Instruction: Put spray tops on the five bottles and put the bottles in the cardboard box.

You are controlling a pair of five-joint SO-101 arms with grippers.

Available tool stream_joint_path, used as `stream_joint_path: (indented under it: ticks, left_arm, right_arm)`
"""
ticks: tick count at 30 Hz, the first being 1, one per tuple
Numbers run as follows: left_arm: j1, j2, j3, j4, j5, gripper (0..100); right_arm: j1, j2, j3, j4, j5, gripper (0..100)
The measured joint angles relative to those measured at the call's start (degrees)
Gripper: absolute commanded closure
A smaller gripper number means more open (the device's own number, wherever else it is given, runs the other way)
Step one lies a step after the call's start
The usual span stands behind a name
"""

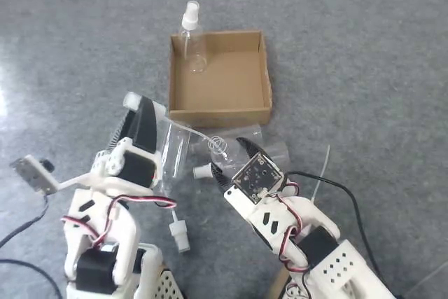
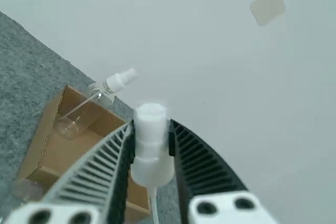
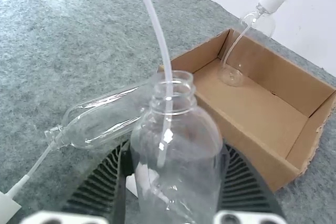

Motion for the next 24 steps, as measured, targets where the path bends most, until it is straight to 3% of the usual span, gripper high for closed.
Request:
stream_joint_path:
  ticks: [8,24]
  left_arm:
    - [3.7,0.0,0.6,2.2,-1.6,99]
    - [3.9,0.0,1.8,4.0,-2.0,99]
  right_arm:
    - [0.0,0.0,0.0,0.0,0.0,88.7]
    - [0.0,0.1,0.0,0.0,0.2,88.7]
